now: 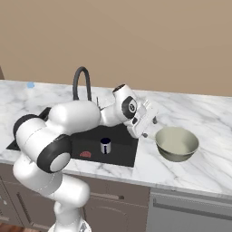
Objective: Pick the mug and place it in the sink. Pick the bowl and place it in the open cabinet and then close the cabinet.
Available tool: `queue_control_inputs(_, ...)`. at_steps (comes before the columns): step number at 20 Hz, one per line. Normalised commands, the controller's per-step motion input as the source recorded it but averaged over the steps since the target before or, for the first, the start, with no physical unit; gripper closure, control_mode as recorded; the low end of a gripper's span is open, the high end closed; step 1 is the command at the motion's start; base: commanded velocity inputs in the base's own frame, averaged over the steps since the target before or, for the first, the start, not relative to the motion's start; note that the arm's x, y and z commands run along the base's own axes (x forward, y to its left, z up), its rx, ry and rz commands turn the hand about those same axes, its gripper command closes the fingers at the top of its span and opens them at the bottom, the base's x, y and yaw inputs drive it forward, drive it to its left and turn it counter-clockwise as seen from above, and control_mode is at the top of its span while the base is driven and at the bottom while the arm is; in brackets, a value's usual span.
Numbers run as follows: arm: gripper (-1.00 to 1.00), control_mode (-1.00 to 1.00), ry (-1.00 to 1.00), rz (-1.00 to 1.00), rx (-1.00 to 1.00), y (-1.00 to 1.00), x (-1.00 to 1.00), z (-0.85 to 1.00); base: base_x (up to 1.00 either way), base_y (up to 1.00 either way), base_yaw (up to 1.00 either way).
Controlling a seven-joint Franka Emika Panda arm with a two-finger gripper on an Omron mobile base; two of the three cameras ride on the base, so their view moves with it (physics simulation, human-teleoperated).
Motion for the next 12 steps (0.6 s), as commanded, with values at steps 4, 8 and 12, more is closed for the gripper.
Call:
queue_control_inputs(4, -1.00, -1.00, -0.07, -0.41, 0.01, 0.00, 0.00, 0.00, 0.00, 0.00, 0.00)
queue_control_inputs(8, -1.00, -1.00, -0.14, -0.16, 0.06, -0.17, -0.07, 0.00, 0.00, 0.00, 0.00)
queue_control_inputs(12, -1.00, -1.00, -0.09, 0.00, 0.08, -0.15, -0.03, 0.00, 0.00, 0.00, 0.00)
